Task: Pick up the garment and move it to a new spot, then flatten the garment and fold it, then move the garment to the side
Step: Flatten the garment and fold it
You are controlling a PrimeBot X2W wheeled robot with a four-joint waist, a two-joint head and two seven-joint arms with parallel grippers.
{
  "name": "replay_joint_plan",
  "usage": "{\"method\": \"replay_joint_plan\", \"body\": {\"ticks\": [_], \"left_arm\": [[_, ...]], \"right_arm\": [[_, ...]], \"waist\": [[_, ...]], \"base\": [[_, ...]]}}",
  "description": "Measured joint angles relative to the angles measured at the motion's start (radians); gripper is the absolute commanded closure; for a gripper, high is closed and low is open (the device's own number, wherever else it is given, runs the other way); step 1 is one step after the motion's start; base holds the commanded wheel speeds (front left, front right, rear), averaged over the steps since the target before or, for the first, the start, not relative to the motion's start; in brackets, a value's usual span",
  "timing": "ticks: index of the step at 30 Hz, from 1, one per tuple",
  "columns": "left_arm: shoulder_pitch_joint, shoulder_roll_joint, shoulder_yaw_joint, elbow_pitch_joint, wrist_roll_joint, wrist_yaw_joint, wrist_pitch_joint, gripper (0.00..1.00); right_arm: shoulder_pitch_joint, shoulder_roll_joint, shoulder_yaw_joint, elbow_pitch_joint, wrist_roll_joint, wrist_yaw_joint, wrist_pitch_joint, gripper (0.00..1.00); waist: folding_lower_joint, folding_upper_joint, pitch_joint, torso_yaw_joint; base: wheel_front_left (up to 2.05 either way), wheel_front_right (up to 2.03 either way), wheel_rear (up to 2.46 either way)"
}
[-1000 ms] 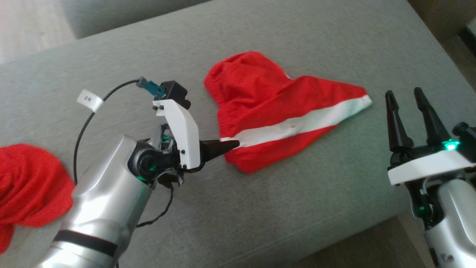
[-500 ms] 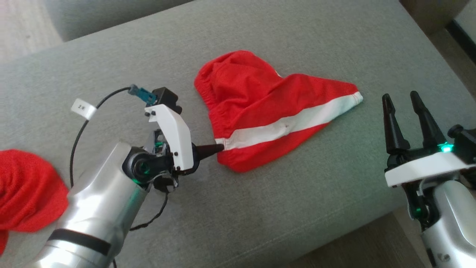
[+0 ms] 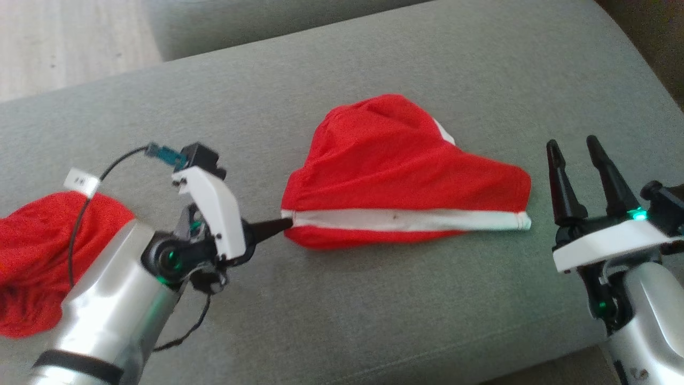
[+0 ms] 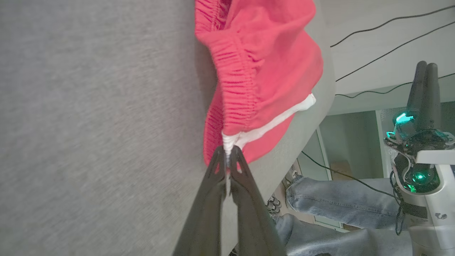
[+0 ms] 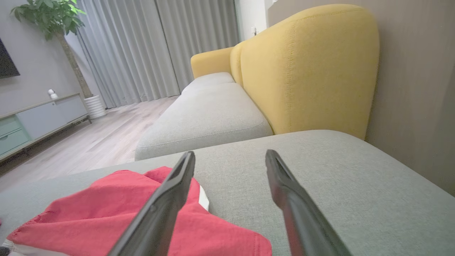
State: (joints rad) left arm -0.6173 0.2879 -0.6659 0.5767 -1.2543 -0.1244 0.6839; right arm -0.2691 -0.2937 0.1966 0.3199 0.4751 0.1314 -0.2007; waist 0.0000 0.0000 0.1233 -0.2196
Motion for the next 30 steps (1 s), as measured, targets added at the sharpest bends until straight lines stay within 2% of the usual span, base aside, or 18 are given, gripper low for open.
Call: {"method": "replay_joint_plan", "body": {"ticks": [8,18,19,20,24,28,30], "left_arm": [[0.072,0.06,0.004,-0.005,-0.031,0.0,-0.018,1.0],[0.172,0.138,0.031,-0.055,-0.056,0.004,-0.035,1.0],[0.176,0.141,0.032,-0.061,-0.059,0.008,-0.036,0.32],[0.179,0.142,0.032,-0.066,-0.058,0.011,-0.045,0.0],[0.183,0.148,0.032,-0.091,-0.021,0.011,-0.102,0.0],[0.185,0.186,0.034,-0.165,0.075,0.013,-0.226,0.0],[0.192,0.21,0.045,-0.216,0.136,0.039,-0.318,0.0]], "right_arm": [[0.038,0.001,-0.006,-0.006,-0.002,0.0,0.017,0.0],[0.044,0.001,-0.008,-0.017,-0.002,0.0,0.042,0.0],[0.048,0.001,-0.007,-0.019,-0.002,0.0,0.048,0.0],[0.055,0.001,-0.007,-0.021,-0.002,0.0,0.049,0.0],[0.061,0.002,-0.001,-0.028,-0.007,0.0,0.056,0.0],[0.061,0.003,-0.001,-0.038,-0.018,0.0,0.057,0.0],[0.062,0.003,0.001,-0.043,-0.025,0.0,0.056,0.0]], "waist": [[0.0,0.0,-0.027,0.058],[0.0,0.0,-0.051,0.095],[0.0,0.0,-0.053,0.099],[0.0,0.0,-0.055,0.103],[0.0,0.0,-0.062,0.113],[0.0,0.0,-0.07,0.118],[0.0,0.0,-0.075,0.12]], "base": [[0.0,0.0,0.0],[0.0,0.0,0.0],[0.0,0.0,0.0],[0.0,0.0,0.0],[0.0,0.0,0.0],[0.0,0.0,0.0],[0.0,0.0,0.0]]}}
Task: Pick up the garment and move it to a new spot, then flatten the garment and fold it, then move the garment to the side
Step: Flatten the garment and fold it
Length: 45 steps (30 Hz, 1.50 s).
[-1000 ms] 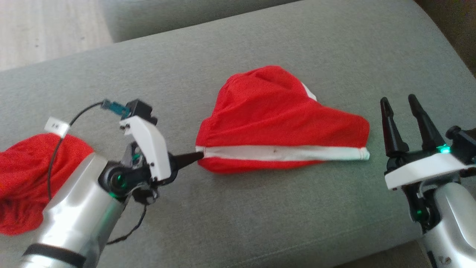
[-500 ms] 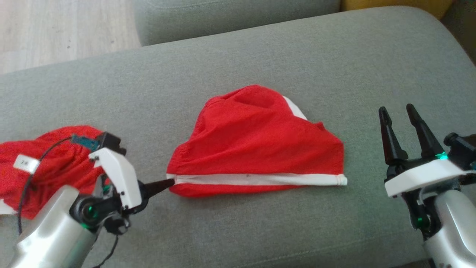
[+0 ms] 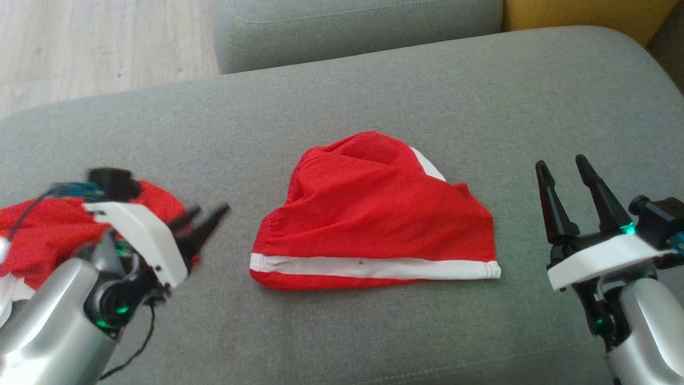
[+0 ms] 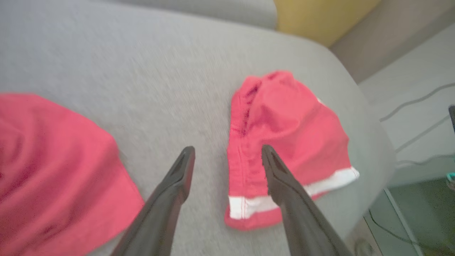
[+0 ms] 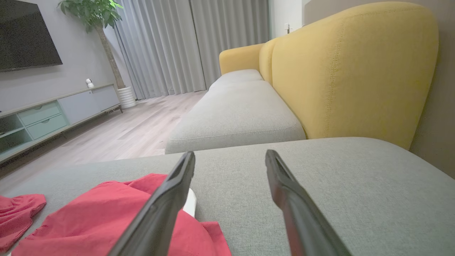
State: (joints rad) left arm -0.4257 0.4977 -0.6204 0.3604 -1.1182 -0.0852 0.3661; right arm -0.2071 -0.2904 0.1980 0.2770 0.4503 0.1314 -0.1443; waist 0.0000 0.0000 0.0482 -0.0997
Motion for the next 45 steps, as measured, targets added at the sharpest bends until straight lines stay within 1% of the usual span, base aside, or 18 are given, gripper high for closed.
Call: {"method": "replay_joint_plan", "body": {"ticks": [2,6,7,8,10,11,12,13,14,16,20,26,27,29,32,36,42,45], "left_arm": [[0.018,0.013,0.032,-0.057,0.057,0.039,-0.108,0.0],[0.078,0.014,0.087,-0.169,0.153,0.143,-0.313,0.0],[0.094,0.014,0.089,-0.191,0.185,0.174,-0.355,0.0],[0.134,0.013,0.091,-0.229,0.253,0.243,-0.44,0.0],[0.18,0.005,0.109,-0.269,0.318,0.301,-0.547,0.0],[0.202,-0.003,0.121,-0.291,0.338,0.326,-0.579,0.0],[0.22,-0.008,0.122,-0.307,0.363,0.347,-0.597,0.0],[0.22,-0.008,0.122,-0.307,0.363,0.347,-0.597,0.0],[0.239,-0.015,0.125,-0.321,0.39,0.367,-0.607,0.0],[0.283,-0.05,0.155,-0.351,0.424,0.395,-0.616,0.0],[0.362,-0.1,0.192,-0.398,0.569,0.437,-0.616,0.0],[0.468,-0.188,0.261,-0.397,0.658,0.454,-0.616,0.0],[0.474,-0.201,0.27,-0.396,0.668,0.449,-0.616,0.0],[0.479,-0.225,0.284,-0.391,0.676,0.422,-0.616,0.0],[0.481,-0.25,0.309,-0.381,0.699,0.399,-0.616,0.0],[0.482,-0.266,0.343,-0.364,0.719,0.367,-0.616,0.0],[0.483,-0.287,0.362,-0.337,0.75,0.335,-0.616,0.0],[0.483,-0.288,0.366,-0.308,0.744,0.31,-0.614,0.0]], "right_arm": [[0.001,0.0,0.003,-0.008,-0.008,0.0,-0.008,0.0],[0.021,0.001,0.006,-0.027,-0.011,0.0,-0.034,0.0],[0.028,0.001,0.004,-0.03,-0.011,0.0,-0.042,0.0],[0.045,0.002,-0.002,-0.04,-0.011,0.0,-0.058,0.0],[0.065,0.003,-0.008,-0.054,-0.012,0.0,-0.068,0.0],[0.073,0.004,-0.009,-0.059,-0.017,0.0,-0.069,0.0],[0.081,0.006,-0.009,-0.063,-0.026,0.0,-0.074,0.0],[0.081,0.006,-0.009,-0.063,-0.026,0.0,-0.074,0.0],[0.088,0.009,-0.009,-0.068,-0.031,0.0,-0.077,0.0],[0.101,0.012,-0.01,-0.078,-0.041,0.0,-0.085,0.0],[0.112,0.025,-0.02,-0.109,-0.067,0.0,-0.097,0.0],[0.157,0.037,-0.05,-0.115,-0.076,0.0,-0.104,0.0],[0.163,0.04,-0.05,-0.114,-0.082,0.0,-0.104,0.0],[0.167,0.052,-0.051,-0.113,-0.084,0.0,-0.104,0.0],[0.167,0.055,-0.051,-0.109,-0.091,0.0,-0.104,0.0],[0.169,0.054,-0.053,-0.108,-0.091,0.0,-0.104,0.0],[0.169,0.054,-0.068,-0.1,-0.091,0.0,-0.1,0.0],[0.169,0.054,-0.079,-0.08,-0.086,0.0,-0.051,0.0]], "waist": [[0.0,0.0,-0.005,0.004],[0.0,0.0,-0.014,0.019],[0.0,0.0,-0.018,0.022],[0.0,0.0,-0.026,0.029],[0.0,0.0,-0.033,0.036],[0.0,0.0,-0.036,0.04],[0.0,0.0,-0.039,0.043],[0.0,0.0,-0.039,0.043],[0.0,0.0,-0.041,0.045],[0.0,0.0,-0.043,0.049],[0.0,0.0,-0.047,0.049],[0.0,0.0,-0.056,0.043],[0.0,0.0,-0.057,0.043],[0.0,0.0,-0.058,0.044],[0.0,0.0,-0.062,0.049],[0.0,0.0,-0.059,0.049],[0.0,0.0,-0.057,0.047],[0.0,0.0,-0.055,0.045]], "base": [[0.0,0.0,0.0],[0.0,0.0,0.0],[0.0,0.0,0.0],[0.0,0.0,0.0],[0.0,0.0,0.0],[0.0,0.0,0.0],[0.0,0.0,0.0],[0.0,0.0,0.0],[0.0,0.0,0.0],[0.0,0.0,0.0],[0.0,0.0,0.0],[0.0,0.0,0.0],[0.0,0.0,0.0],[0.0,0.0,0.0],[0.0,0.0,0.0],[0.0,0.0,0.0],[0.0,0.0,0.0],[0.0,0.0,0.0]]}}
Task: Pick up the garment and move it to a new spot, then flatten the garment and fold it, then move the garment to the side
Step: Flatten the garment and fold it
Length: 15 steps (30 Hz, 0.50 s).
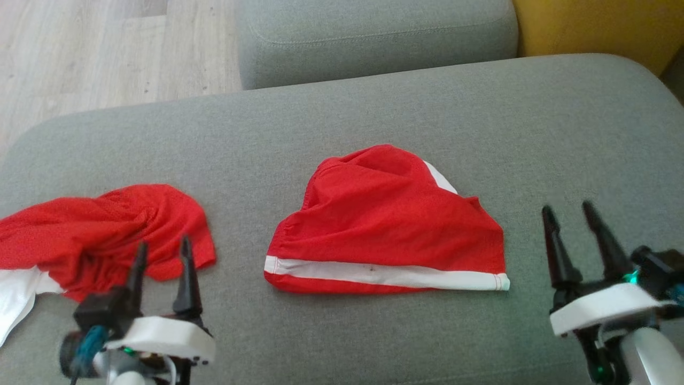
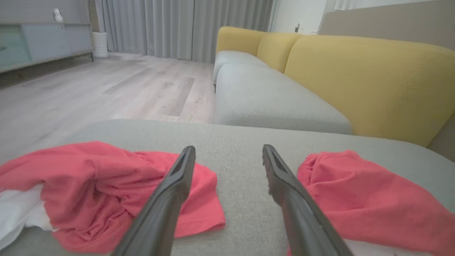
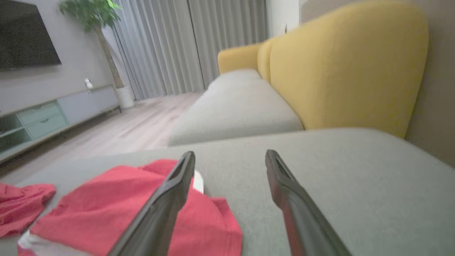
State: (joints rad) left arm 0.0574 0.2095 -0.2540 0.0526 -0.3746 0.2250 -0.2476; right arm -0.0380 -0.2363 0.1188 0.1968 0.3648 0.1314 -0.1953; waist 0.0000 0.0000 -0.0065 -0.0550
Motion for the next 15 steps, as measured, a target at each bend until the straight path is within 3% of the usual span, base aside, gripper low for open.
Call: {"method": "replay_joint_plan", "body": {"ticks": [4,8,15], "left_arm": [[-0.011,-0.001,-0.028,0.038,-0.048,-0.043,0.137,0.0],[-0.115,0.025,-0.079,0.087,-0.119,-0.11,0.405,0.0],[-0.279,0.075,-0.149,0.162,-0.199,-0.21,0.732,0.0]], "right_arm": [[0.005,0.004,0.009,0.054,0.09,0.0,0.19,0.0],[0.002,-0.004,0.051,0.108,0.145,0.0,0.411,0.0],[-0.062,0.005,0.056,0.155,0.202,0.0,0.594,0.0]], "waist": [[0.0,0.0,0.008,0.0],[0.0,0.0,0.032,0.0],[0.0,0.0,0.077,-0.007]], "base": [[0.0,0.0,0.0],[0.0,0.0,0.0],[0.0,0.0,0.0]]}}
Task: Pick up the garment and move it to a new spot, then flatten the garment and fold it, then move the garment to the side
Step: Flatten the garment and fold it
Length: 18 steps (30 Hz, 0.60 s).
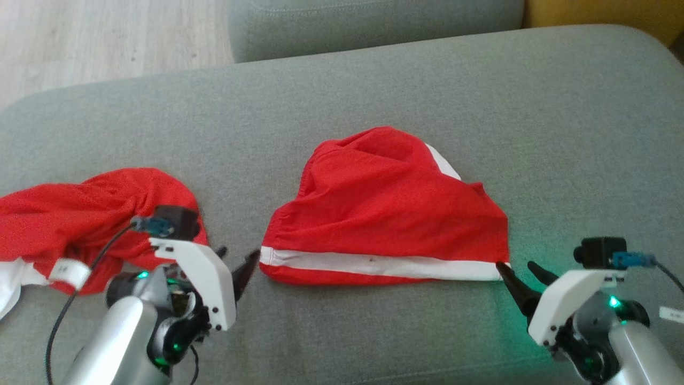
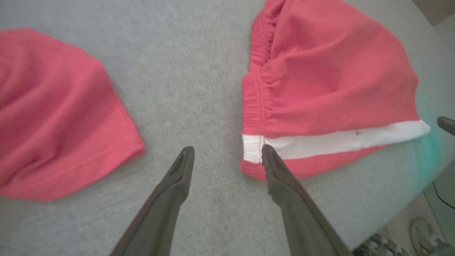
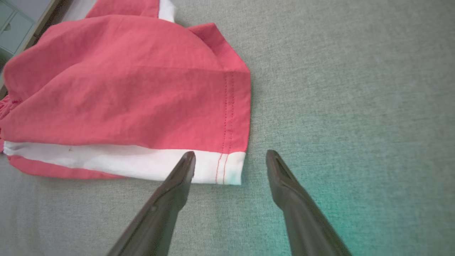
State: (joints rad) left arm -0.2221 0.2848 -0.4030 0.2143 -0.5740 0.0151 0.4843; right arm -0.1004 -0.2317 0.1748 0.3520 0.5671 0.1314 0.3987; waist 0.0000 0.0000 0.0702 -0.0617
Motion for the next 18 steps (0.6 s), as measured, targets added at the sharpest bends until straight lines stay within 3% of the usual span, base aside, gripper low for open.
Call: {"method": "replay_joint_plan", "body": {"ticks": [4,8,18], "left_arm": [[-0.038,0.001,-0.031,0.053,-0.071,-0.07,0.124,0.0],[-0.11,0.0,-0.063,0.117,-0.095,-0.105,0.192,0.0],[-0.235,-0.007,-0.115,0.237,-0.158,-0.138,0.25,0.0]], "right_arm": [[-0.033,0.005,0.002,0.022,0.014,0.0,0.038,0.0],[-0.039,0.007,0.016,0.049,0.022,0.0,0.065,0.0],[-0.095,0.01,0.063,0.075,0.054,0.0,0.053,0.0]], "waist": [[0.0,0.0,0.02,-0.005],[0.0,0.0,0.036,-0.006],[0.0,0.0,0.065,-0.024]], "base": [[0.0,0.0,0.0],[0.0,0.0,0.0],[0.0,0.0,0.0]]}}
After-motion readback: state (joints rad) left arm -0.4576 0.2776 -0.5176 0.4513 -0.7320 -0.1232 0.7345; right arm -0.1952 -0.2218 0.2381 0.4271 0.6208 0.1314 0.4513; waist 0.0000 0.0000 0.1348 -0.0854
